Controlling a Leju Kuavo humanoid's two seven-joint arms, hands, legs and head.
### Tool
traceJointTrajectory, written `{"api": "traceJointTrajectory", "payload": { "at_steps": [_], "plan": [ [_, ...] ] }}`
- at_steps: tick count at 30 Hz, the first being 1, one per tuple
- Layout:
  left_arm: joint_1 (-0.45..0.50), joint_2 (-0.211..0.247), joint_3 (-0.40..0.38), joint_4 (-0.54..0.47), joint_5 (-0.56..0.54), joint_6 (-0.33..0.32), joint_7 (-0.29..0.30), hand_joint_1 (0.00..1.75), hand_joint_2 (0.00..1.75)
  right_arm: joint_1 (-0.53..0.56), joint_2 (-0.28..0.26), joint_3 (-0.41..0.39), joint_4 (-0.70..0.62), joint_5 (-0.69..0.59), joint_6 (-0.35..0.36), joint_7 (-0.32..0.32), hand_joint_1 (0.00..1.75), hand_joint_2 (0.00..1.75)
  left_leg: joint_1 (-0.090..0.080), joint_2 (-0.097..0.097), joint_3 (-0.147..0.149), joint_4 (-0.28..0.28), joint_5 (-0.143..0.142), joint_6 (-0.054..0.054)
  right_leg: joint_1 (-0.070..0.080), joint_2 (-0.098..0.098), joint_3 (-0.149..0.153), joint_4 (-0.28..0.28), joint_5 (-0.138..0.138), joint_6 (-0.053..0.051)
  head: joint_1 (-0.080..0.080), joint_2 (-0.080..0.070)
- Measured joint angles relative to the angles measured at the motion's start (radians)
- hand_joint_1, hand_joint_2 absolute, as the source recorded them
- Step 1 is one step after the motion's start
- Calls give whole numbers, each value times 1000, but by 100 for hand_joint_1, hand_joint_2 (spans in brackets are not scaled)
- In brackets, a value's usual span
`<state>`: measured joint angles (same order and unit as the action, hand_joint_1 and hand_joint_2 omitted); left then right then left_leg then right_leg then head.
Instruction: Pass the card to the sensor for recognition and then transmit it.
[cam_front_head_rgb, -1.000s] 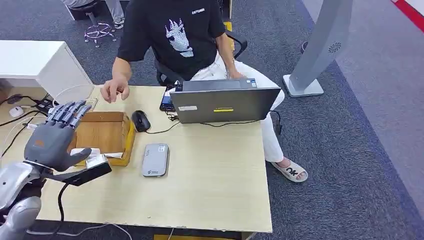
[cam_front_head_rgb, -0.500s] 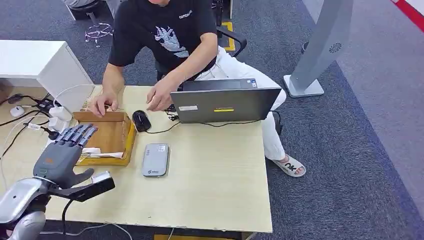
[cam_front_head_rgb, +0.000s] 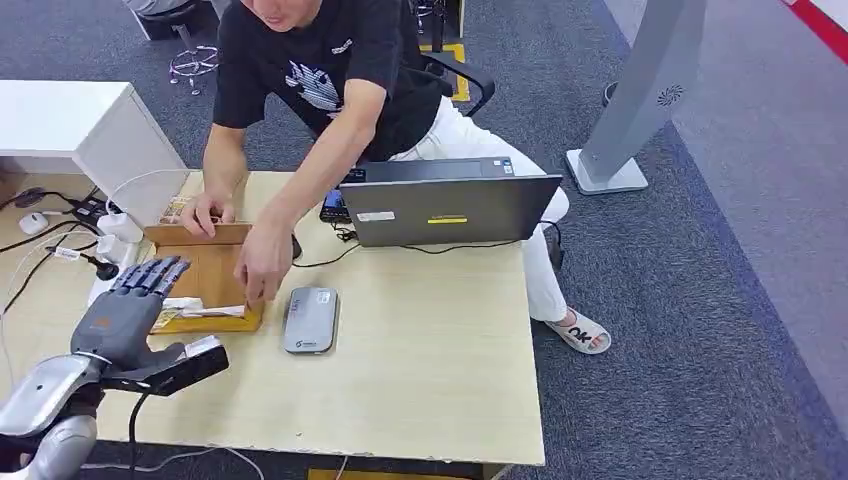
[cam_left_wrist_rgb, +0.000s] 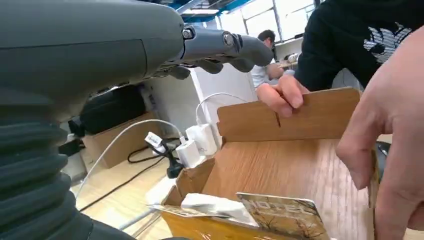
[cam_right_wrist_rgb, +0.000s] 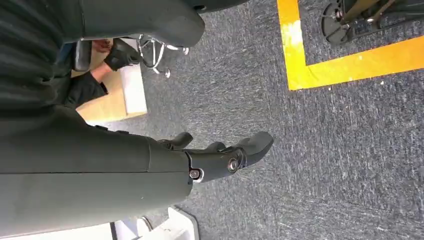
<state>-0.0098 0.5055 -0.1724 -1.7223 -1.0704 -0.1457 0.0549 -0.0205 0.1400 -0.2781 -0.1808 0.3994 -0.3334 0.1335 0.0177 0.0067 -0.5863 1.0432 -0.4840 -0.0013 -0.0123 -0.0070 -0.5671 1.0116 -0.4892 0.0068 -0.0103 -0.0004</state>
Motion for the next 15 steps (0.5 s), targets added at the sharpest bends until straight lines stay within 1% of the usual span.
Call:
{"api": "traceJointTrajectory", "payload": {
  "at_steps": [4,8,15],
  "plan": [
    [-24,-6,0,32,-1,-6,18,0,175,0,0,0,0,8,0,0,0,175,0,0,0,0,0,0,0,0,0,0,0,0,0,0],
    [-63,-17,0,89,-3,-11,19,0,175,-1,0,0,0,13,2,0,0,175,0,0,0,0,0,0,0,0,0,0,0,0,0,0],
    [-93,-39,0,151,-5,-7,30,0,175,-2,0,0,0,20,5,2,0,175,0,0,0,0,0,0,0,0,0,0,0,0,0,0]
  ]
}}
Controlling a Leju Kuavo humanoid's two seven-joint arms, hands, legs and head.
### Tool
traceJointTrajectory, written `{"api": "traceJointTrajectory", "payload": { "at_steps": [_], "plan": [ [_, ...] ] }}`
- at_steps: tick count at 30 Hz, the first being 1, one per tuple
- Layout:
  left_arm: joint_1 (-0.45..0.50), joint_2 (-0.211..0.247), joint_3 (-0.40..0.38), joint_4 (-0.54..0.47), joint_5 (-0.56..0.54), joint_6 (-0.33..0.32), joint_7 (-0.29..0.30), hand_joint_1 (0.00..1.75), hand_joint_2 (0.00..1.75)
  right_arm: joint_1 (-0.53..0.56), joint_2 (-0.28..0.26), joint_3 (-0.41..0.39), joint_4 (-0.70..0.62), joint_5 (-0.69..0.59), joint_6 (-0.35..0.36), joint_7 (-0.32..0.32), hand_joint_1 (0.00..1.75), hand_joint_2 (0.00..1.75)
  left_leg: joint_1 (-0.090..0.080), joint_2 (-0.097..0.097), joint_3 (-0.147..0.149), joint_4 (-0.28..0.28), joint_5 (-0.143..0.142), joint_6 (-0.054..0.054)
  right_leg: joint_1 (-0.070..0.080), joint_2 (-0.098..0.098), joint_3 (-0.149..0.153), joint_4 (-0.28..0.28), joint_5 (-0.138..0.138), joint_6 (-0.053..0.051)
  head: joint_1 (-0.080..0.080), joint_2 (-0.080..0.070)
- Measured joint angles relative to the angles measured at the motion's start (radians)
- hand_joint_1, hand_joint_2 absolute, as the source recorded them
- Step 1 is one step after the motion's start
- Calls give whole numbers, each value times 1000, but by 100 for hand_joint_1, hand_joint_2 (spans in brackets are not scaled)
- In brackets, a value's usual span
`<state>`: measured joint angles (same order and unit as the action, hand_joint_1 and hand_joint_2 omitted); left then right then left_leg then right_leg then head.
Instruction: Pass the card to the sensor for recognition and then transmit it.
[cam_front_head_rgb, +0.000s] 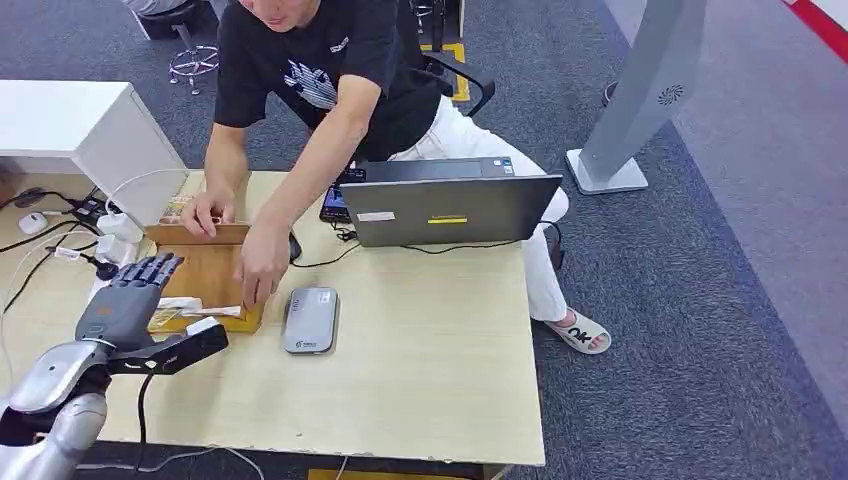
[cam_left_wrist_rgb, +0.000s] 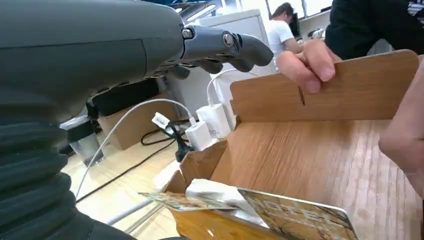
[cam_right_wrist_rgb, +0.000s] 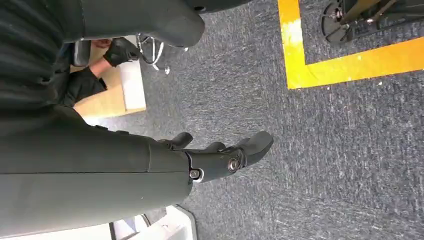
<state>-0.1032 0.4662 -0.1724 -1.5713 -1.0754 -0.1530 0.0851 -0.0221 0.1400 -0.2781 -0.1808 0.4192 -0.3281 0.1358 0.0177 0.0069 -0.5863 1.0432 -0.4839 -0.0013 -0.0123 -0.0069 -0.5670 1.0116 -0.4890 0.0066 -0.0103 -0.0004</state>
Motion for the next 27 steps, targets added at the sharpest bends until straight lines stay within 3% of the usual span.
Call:
{"api": "traceJointTrajectory", "payload": {
  "at_steps": [21,24,25,27],
  "plan": [
    [-43,-36,-3,69,13,10,-16,2,175,0,0,0,0,18,11,0,0,175,0,0,0,0,0,0,0,0,0,0,0,0,0,0],
    [-49,-43,-4,79,19,10,-21,66,175,0,0,0,0,20,10,0,0,175,0,0,0,0,0,0,0,0,0,0,0,0,0,0],
    [-51,-43,-4,83,21,9,-25,106,175,-1,0,0,0,21,11,0,0,175,0,0,0,0,0,0,0,0,0,0,0,0,0,0],
    [-53,-45,-5,87,25,8,-31,112,175,0,0,0,0,21,11,0,0,175,0,0,0,0,0,0,0,0,0,0,0,0,0,0]
  ]
}}
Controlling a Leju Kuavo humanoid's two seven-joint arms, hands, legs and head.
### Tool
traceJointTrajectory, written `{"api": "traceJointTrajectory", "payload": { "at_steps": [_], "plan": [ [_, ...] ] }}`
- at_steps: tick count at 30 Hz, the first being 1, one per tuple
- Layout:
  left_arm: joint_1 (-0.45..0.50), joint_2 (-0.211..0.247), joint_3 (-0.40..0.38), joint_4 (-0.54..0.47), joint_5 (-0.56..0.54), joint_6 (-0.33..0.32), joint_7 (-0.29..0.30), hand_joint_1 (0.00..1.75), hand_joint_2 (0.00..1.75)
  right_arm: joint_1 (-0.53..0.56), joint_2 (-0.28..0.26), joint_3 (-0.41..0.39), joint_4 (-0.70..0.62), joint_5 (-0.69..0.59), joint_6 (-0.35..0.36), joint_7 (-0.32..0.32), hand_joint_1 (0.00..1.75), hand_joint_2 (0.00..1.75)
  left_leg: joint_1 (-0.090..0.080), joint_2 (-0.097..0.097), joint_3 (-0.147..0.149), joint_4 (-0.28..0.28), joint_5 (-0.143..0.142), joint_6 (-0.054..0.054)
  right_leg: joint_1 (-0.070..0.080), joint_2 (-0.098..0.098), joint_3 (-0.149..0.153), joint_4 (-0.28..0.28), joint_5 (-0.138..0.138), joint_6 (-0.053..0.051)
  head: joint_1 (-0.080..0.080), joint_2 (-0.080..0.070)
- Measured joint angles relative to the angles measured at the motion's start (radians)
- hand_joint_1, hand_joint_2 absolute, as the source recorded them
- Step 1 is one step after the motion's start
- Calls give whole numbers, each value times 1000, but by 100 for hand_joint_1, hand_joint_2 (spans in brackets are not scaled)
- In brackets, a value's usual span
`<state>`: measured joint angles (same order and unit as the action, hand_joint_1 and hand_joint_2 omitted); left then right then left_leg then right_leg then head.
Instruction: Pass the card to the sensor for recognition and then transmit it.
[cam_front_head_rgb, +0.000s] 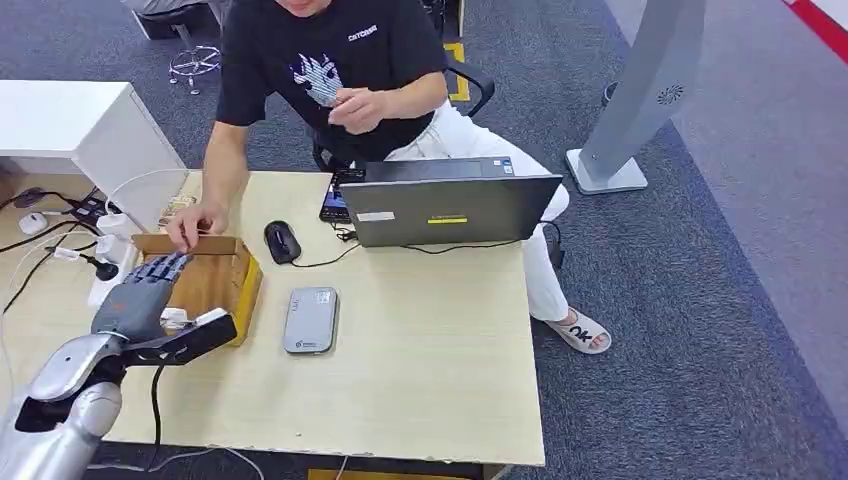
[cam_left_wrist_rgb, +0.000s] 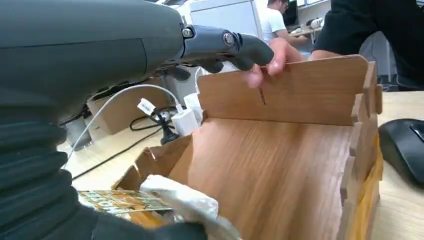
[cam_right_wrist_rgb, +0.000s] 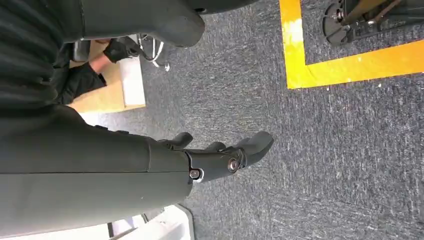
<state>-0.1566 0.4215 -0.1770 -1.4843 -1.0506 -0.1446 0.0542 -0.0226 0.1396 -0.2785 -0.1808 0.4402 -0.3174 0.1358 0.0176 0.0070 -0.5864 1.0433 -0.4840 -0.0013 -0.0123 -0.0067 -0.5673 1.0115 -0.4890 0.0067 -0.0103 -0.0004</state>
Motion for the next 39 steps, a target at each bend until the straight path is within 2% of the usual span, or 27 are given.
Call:
{"api": "traceJointTrajectory", "payload": {
  "at_steps": [1,3,4,9,13,18,20,27,39],
  "plan": [
    [-2,0,-1,3,1,-1,0,120,175,0,0,0,0,0,0,0,0,175,0,0,0,0,0,0,0,0,0,0,0,0,0,0],
    [-4,0,-5,9,4,-2,0,117,175,0,0,0,0,2,0,0,0,175,0,0,0,0,0,0,0,0,0,0,0,0,0,0],
    [-5,0,-7,12,6,-3,0,148,175,0,0,0,0,2,0,0,0,175,0,0,0,0,0,0,0,0,0,0,0,0,0,0],
    [-5,1,-13,20,34,-21,-6,147,175,0,0,0,0,7,1,0,0,175,0,0,0,0,0,0,0,0,0,0,0,0,0,0],
    [-5,12,-16,23,87,-59,-25,152,175,0,-1,-5,0,12,3,0,0,175,0,0,0,0,0,0,0,0,0,0,0,0,0,0],
    [-5,50,-17,22,156,-108,-39,161,175,0,-2,-15,0,21,8,-1,0,175,0,0,0,0,0,0,0,0,0,0,0,0,0,0],
    [-5,61,-18,22,161,-111,-39,175,175,0,-3,-17,0,22,12,-1,0,175,0,0,0,0,0,0,0,0,0,0,0,0,0,0],
    [-5,80,-24,22,165,-114,-39,175,175,0,-3,-21,0,22,17,-1,0,175,0,0,0,0,0,0,0,0,0,0,0,0,0,0],
    [-5,87,-32,23,163,-106,-34,175,175,0,-4,-21,0,21,17,-1,0,175,0,0,0,0,0,0,0,0,0,0,0,0,0,0]
  ]
}}
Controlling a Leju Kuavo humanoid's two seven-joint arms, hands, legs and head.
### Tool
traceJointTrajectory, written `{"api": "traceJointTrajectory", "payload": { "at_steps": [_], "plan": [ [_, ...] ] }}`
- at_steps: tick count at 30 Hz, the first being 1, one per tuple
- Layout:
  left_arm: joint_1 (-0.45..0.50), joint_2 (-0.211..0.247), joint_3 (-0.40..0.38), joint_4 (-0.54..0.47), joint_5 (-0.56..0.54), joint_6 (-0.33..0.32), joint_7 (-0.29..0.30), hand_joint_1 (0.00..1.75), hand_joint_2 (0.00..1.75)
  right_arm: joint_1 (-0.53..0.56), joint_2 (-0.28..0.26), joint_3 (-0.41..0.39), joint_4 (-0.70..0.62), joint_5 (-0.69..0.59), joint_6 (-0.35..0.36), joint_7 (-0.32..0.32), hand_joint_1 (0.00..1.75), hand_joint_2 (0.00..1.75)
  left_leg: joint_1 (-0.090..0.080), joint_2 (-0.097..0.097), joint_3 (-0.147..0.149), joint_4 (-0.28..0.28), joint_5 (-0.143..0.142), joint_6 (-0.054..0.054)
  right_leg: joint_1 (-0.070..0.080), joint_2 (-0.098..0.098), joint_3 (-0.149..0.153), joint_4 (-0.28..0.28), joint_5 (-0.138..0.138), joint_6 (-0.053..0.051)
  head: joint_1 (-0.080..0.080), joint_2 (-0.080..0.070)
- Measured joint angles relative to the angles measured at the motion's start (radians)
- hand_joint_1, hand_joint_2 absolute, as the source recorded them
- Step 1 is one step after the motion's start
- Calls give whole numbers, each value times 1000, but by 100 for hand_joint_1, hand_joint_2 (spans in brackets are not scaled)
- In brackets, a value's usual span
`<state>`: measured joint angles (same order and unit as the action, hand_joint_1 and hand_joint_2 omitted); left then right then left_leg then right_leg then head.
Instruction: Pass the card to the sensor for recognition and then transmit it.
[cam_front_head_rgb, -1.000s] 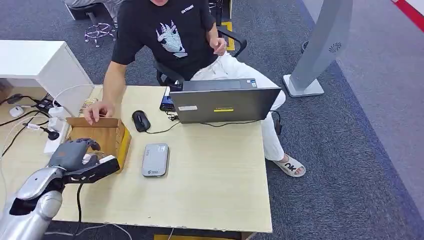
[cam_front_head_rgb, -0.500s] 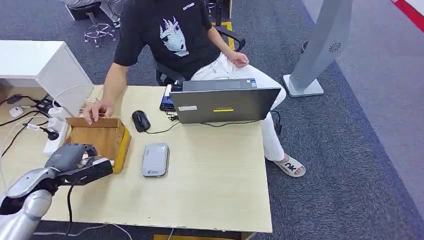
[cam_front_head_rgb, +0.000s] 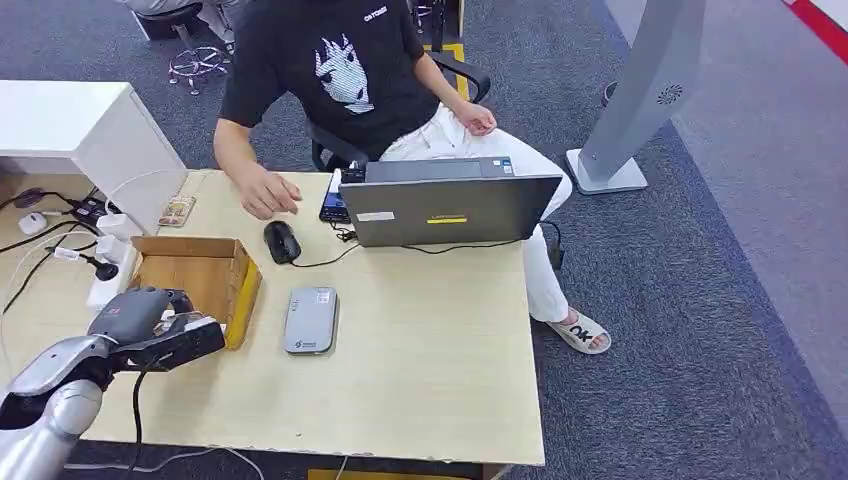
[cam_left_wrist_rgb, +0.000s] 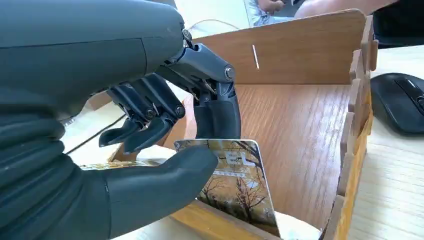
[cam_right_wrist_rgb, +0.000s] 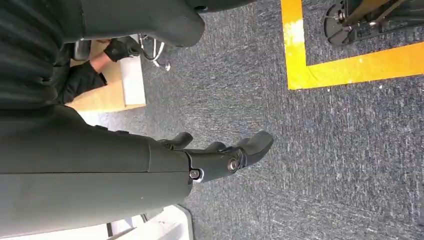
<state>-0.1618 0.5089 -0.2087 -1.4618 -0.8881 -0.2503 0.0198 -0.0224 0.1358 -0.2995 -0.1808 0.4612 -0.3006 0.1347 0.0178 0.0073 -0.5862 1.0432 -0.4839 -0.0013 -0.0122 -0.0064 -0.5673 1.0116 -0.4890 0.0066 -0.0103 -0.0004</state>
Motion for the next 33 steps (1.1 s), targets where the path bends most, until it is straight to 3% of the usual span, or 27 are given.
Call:
{"api": "traceJointTrajectory", "payload": {
  "at_steps": [3,6,10,19,24,30,33],
  "plan": [
    [-1,-2,-4,0,-26,37,16,175,175,0,0,-3,0,1,-2,0,0,175,0,0,0,0,0,0,0,0,0,0,0,0,0,0],
    [-13,-15,-7,0,-58,114,34,175,175,0,0,-10,0,2,-3,0,0,175,0,0,0,0,0,0,0,0,0,0,0,0,0,0],
    [-43,-75,-6,-31,-93,253,40,175,175,0,0,-19,0,11,-13,-3,0,175,0,-1,0,0,0,0,0,-1,1,0,0,0,0,0],
    [-65,-127,-6,-67,-101,269,50,175,175,-1,0,-26,0,16,-14,-3,0,175,0,0,0,0,0,0,0,0,0,0,1,1,0,0],
    [-85,-163,9,-96,-128,375,29,175,175,-1,0,-26,0,33,-16,-3,0,175,0,0,0,0,0,0,0,0,0,0,1,1,0,0],
    [-158,-204,26,-111,-189,388,35,175,175,-1,0,-26,0,56,-15,-3,0,175,0,0,0,0,0,0,0,0,0,0,1,0,0,0],
    [-193,-215,37,-102,-267,421,68,175,175,-2,0,-26,0,76,-14,2,0,175,0,0,0,0,1,0,0,0,0,0,1,0,0,0]
  ]
}}
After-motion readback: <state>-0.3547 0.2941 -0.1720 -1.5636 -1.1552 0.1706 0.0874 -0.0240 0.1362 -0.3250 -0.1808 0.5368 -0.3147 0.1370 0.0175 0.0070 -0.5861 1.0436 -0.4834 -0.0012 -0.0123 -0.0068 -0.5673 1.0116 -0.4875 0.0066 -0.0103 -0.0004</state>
